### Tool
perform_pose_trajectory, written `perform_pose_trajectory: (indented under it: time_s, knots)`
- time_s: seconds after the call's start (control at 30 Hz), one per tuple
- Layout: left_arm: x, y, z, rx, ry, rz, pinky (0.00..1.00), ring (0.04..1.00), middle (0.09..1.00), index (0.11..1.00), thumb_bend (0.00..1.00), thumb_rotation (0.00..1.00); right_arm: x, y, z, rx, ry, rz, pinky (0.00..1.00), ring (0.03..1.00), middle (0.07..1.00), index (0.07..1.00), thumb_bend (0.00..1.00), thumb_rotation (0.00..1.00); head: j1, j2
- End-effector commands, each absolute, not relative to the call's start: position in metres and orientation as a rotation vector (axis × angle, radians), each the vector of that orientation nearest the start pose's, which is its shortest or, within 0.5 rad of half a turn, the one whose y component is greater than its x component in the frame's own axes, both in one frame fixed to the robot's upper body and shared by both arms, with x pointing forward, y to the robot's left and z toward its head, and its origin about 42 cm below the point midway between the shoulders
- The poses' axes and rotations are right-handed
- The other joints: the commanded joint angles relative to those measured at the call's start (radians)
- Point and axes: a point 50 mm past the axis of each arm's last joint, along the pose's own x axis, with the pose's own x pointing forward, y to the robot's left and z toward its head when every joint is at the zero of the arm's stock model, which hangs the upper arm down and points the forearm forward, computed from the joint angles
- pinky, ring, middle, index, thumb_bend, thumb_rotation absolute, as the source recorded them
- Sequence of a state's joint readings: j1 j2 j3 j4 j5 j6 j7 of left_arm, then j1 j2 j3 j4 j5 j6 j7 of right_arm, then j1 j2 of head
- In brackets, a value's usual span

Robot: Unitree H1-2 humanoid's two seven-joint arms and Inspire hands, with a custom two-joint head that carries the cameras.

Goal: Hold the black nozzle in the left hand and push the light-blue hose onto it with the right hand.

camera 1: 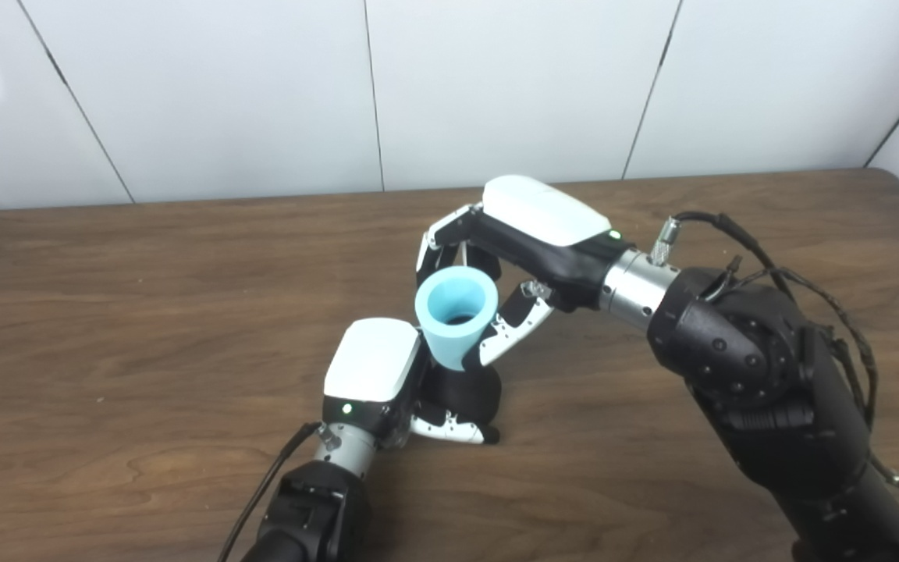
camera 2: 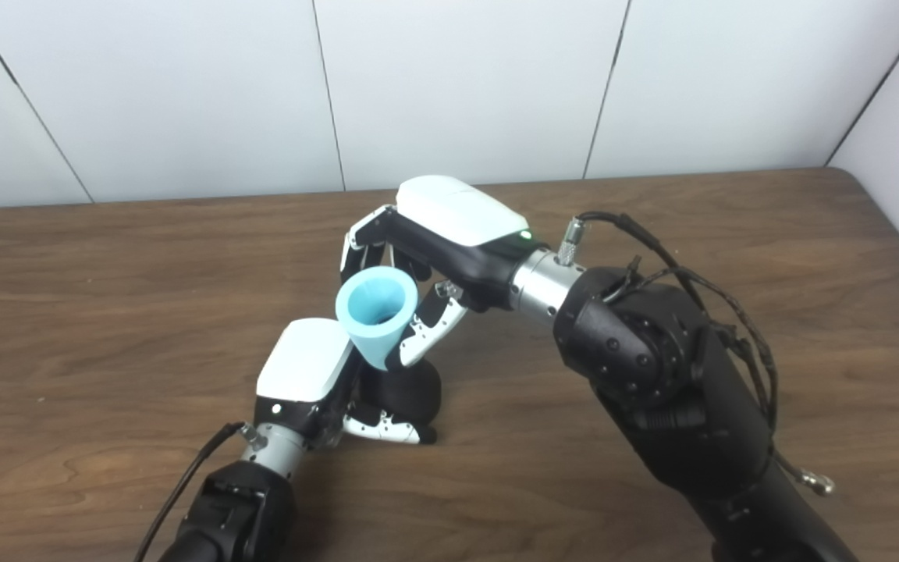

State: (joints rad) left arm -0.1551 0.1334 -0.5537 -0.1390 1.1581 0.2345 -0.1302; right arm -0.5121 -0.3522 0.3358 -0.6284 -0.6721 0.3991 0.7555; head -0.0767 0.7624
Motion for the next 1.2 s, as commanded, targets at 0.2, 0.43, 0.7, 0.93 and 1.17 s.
perform_pose_trajectory:
  time_s: [0.2, 0.43, 0.7, 0.93, 1.17]
  knots:
    - [0.271, 0.097, 0.118, 1.293, -0.176, -0.501, 0.32, 0.390, 0.430, 0.486, 0.53, 0.00, 0.319, -0.172, 0.333, -1.189, -0.404, 0.570, 0.37, 0.373, 0.514, 0.506, 0.50, 0.00, -0.006, 0.001]
    - [0.271, 0.098, 0.119, 1.304, -0.181, -0.500, 0.34, 0.399, 0.405, 0.490, 0.52, 0.00, 0.326, -0.181, 0.325, -1.190, -0.345, 0.544, 0.36, 0.376, 0.511, 0.511, 0.50, 0.00, -0.008, 0.001]
    - [0.270, 0.098, 0.119, 1.302, -0.174, -0.500, 0.35, 0.404, 0.405, 0.491, 0.52, 0.00, 0.327, -0.184, 0.322, -1.199, -0.337, 0.547, 0.36, 0.383, 0.519, 0.503, 0.50, 0.00, -0.012, 0.007]
    - [0.269, 0.098, 0.118, 1.303, -0.173, -0.503, 0.36, 0.408, 0.406, 0.492, 0.52, 0.00, 0.326, -0.182, 0.322, -1.196, -0.345, 0.555, 0.35, 0.380, 0.515, 0.510, 0.50, 0.00, -0.013, 0.009]
    - [0.270, 0.097, 0.119, 1.300, -0.177, -0.501, 0.34, 0.395, 0.401, 0.489, 0.52, 0.00, 0.323, -0.179, 0.325, -1.196, -0.357, 0.559, 0.39, 0.386, 0.506, 0.519, 0.50, 0.00, -0.014, 0.008]
